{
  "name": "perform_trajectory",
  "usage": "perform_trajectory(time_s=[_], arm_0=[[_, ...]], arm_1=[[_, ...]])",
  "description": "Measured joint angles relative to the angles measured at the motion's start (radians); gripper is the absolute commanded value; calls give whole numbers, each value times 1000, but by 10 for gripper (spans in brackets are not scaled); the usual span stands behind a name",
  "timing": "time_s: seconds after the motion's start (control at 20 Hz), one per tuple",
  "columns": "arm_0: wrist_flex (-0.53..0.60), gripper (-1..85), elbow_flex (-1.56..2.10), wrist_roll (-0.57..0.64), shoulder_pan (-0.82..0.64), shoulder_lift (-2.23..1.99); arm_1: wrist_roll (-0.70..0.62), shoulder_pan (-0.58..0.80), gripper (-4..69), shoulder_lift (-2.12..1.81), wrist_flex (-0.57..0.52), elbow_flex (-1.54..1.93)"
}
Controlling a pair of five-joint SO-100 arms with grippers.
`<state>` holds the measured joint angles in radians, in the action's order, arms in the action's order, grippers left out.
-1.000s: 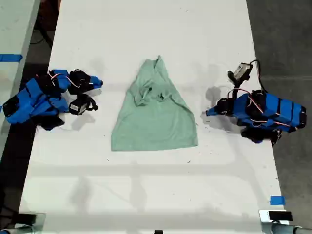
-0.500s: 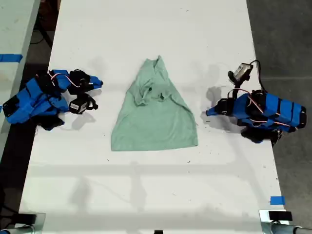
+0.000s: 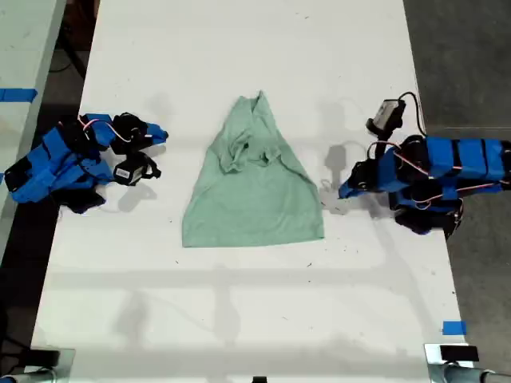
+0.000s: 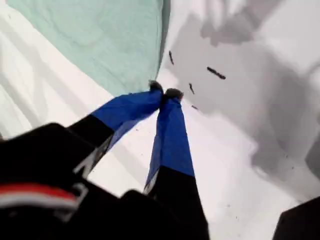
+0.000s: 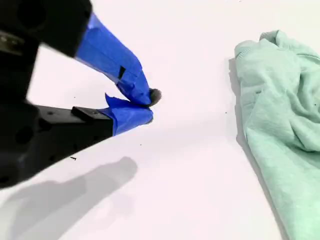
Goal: Fold t shirt
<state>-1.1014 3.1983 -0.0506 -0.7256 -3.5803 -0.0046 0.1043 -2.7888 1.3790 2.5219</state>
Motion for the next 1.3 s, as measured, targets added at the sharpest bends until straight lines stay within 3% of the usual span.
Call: perform_trajectory(time_s=[0.1,0.25,0.5,0.6,0.9,1.3], arm_0=[[0,-2,0,0,0,0],[0,-2,0,0,0,0],[0,-2,0,0,0,0],[0,-2,0,0,0,0],[0,-2,0,0,0,0],[0,-2,0,0,0,0]], arm_1=[[38,-57,257,192,-2,-126],[74,-98,225,351,-26,-179],[87,-104,198,405,-252,-57],[86,-104,195,456,-291,-54],[71,-104,204,739,-319,-161],[71,-104,151,815,-337,-202]])
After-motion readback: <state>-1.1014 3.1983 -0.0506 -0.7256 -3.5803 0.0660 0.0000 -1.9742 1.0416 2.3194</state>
